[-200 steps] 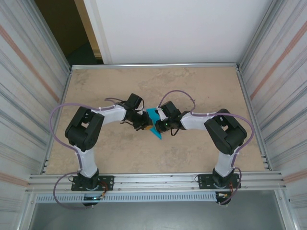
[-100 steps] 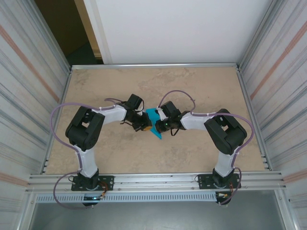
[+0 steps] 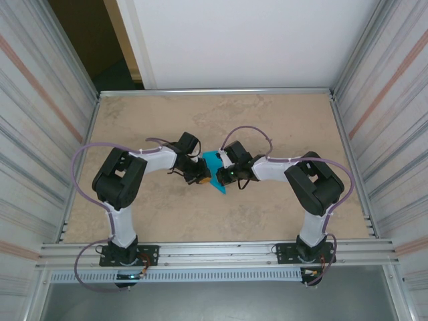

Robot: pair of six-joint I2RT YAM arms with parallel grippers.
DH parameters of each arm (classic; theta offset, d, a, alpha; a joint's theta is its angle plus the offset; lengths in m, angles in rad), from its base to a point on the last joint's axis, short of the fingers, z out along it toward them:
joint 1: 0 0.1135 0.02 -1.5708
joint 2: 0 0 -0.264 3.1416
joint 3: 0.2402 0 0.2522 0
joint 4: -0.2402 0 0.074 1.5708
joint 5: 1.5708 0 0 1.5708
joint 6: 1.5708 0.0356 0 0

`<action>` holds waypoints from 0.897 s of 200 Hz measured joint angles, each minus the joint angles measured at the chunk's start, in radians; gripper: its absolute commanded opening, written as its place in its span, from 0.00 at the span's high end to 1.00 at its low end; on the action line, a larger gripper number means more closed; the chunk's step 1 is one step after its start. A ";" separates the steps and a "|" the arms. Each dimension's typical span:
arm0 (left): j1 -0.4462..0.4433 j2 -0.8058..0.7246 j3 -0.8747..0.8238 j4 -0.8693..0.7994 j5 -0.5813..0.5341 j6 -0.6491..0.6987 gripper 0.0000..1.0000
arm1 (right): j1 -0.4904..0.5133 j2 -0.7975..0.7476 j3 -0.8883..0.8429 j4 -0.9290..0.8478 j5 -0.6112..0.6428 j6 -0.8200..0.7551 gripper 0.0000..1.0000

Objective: Fold a paper plane with a square sheet of paper (pick it up from the middle)
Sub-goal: Third fold the triangle at the center of the table.

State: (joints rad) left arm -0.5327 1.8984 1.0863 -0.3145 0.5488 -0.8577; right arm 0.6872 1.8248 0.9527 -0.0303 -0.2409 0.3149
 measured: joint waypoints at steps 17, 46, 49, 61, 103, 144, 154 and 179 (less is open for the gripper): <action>0.000 0.000 0.000 -0.003 0.000 0.000 0.90 | 0.000 0.000 0.001 0.000 -0.002 0.000 1.00; 0.000 0.001 0.000 -0.006 -0.001 0.000 0.90 | 0.000 0.000 0.001 0.000 -0.002 0.000 1.00; 0.000 0.002 0.001 -0.006 -0.001 0.000 0.90 | 0.000 0.000 0.001 0.000 -0.002 0.000 1.00; 0.000 0.002 0.003 -0.011 -0.001 0.000 0.90 | 0.000 0.000 0.001 0.000 -0.002 0.000 1.00; 0.000 0.008 0.016 -0.033 -0.010 0.000 0.90 | 0.000 0.000 0.001 0.000 -0.003 0.000 0.93; 0.000 0.019 0.034 -0.059 -0.012 0.008 0.91 | -0.003 -0.022 0.001 -0.017 0.012 0.052 0.61; 0.000 0.020 0.036 -0.061 -0.012 0.009 0.91 | -0.010 -0.039 0.001 -0.032 0.023 0.063 0.54; 0.000 0.022 0.040 -0.067 -0.016 0.016 0.91 | -0.047 -0.085 0.007 -0.074 0.049 0.113 0.50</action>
State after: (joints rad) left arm -0.5327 1.9202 1.1259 -0.3813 0.5323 -0.8421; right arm 0.6407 1.7401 0.9596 -0.1047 -0.1921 0.4274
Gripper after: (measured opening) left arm 0.090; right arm 0.497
